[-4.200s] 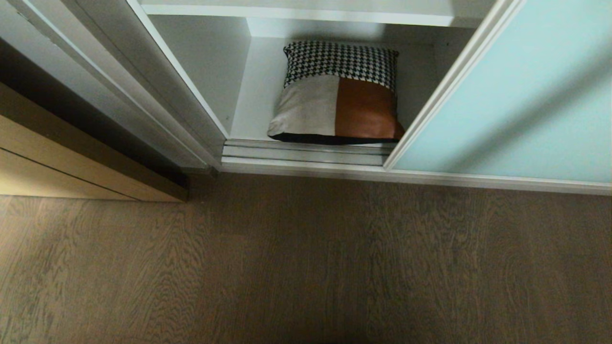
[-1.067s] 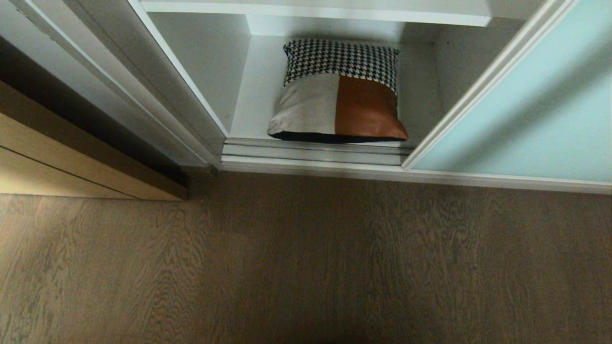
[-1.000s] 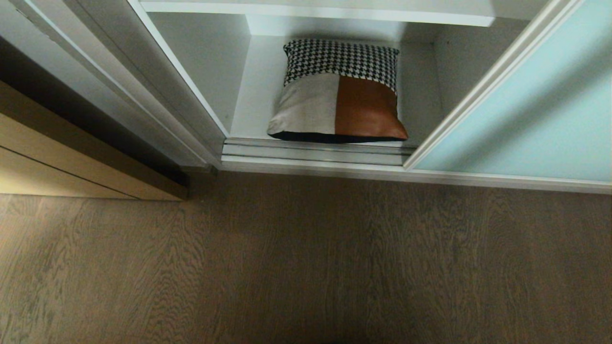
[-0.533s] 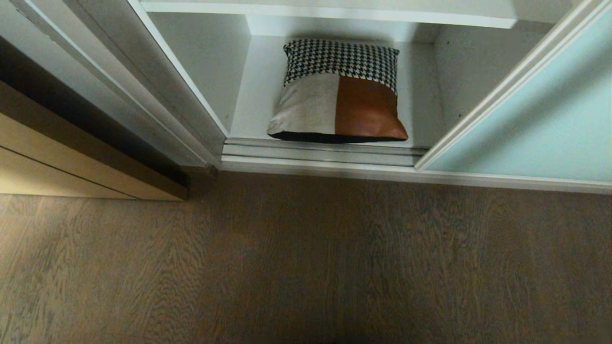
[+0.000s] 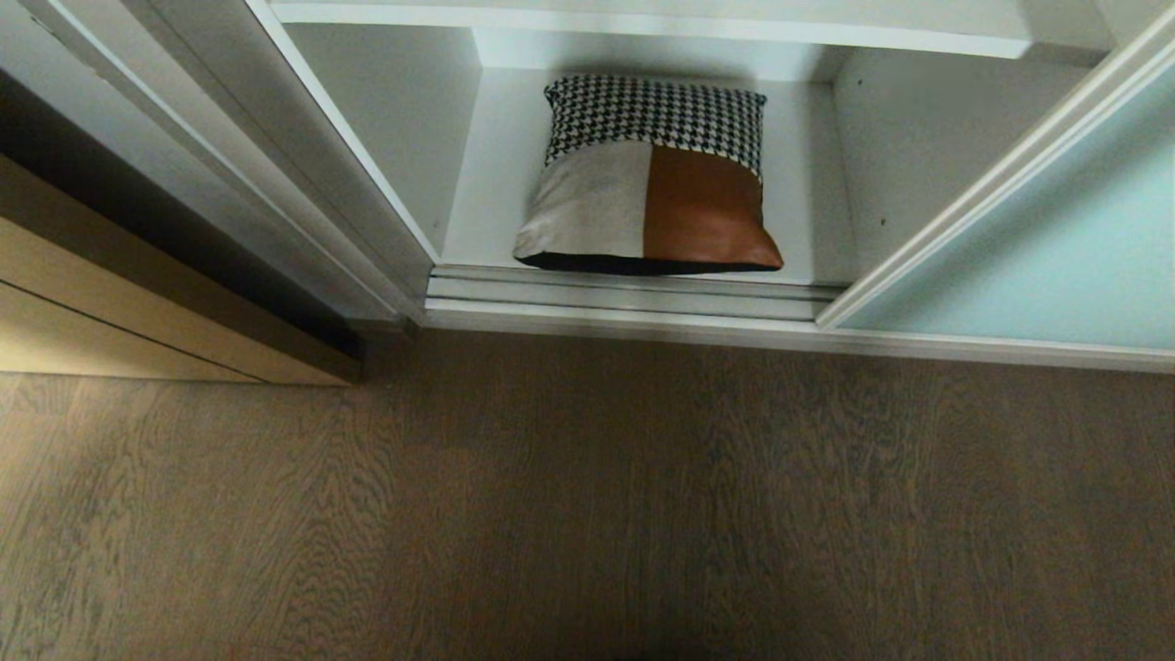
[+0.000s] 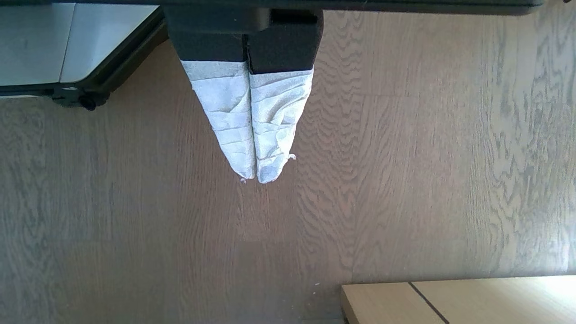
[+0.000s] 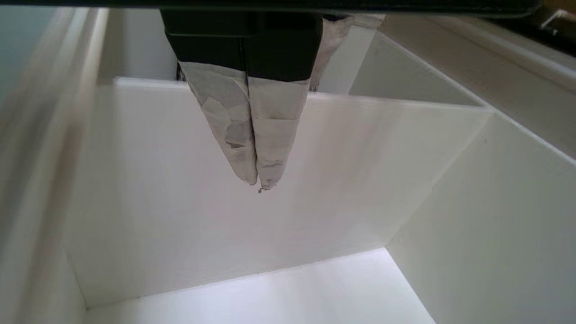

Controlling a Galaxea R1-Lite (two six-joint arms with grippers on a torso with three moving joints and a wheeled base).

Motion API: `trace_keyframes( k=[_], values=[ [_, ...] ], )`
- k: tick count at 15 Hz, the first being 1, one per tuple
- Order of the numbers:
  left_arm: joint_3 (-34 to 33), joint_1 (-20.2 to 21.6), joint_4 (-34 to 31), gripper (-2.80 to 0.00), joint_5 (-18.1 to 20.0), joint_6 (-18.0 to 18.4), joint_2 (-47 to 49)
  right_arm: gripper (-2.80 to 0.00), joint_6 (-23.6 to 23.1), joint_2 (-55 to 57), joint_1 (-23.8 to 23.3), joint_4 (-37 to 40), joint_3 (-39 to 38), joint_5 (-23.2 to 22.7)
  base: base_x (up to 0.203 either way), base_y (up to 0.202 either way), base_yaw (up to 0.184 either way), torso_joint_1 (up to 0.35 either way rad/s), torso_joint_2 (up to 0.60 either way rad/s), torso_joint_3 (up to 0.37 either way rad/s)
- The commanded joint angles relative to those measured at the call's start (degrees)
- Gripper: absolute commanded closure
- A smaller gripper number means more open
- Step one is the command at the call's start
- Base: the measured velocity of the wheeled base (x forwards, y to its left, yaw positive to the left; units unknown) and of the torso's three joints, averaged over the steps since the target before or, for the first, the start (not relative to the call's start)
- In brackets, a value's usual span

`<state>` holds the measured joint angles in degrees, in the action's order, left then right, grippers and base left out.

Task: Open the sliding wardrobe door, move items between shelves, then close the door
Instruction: Open the door

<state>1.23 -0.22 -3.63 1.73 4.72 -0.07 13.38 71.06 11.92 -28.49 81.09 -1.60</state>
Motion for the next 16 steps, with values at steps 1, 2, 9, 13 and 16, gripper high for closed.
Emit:
trace_keyframes(
  k=[1, 2, 9, 13, 16],
  values=[
    [0.0, 0.04, -0.06, 0.0, 0.03, 0.02, 0.07, 0.0, 0.09, -2.54, 0.67, 3.26, -1.1, -1.46, 0.0, 0.0, 0.0, 0.0, 0.0, 0.0],
    [0.0, 0.02, -0.06, 0.0, 0.03, 0.02, 0.01, 0.0, 0.07, -3.73, 0.88, 4.49, -2.44, -2.72, 0.0, 0.0, 0.0, 0.0, 0.0, 0.0],
    [0.0, 0.03, -0.06, 0.0, 0.03, 0.02, 0.07, 0.0, -0.84, -20.63, -0.14, 7.84, -28.71, -6.28, 0.0, 0.0, 0.0, 0.0, 0.0, 0.0],
    [0.0, 0.04, -0.05, 0.0, 0.03, 0.02, 0.07, 0.0, -3.75, -35.19, -1.89, 8.26, -48.15, -5.0, 0.0, 0.0, 0.0, 0.0, 0.0, 0.0],
    [0.0, 0.04, -0.06, 0.0, 0.03, 0.02, 0.07, 0.0, -7.59, -42.86, -3.35, 10.3, -55.19, -3.43, 0.0, 0.0, 0.0, 0.0, 0.0, 0.0]
  ],
)
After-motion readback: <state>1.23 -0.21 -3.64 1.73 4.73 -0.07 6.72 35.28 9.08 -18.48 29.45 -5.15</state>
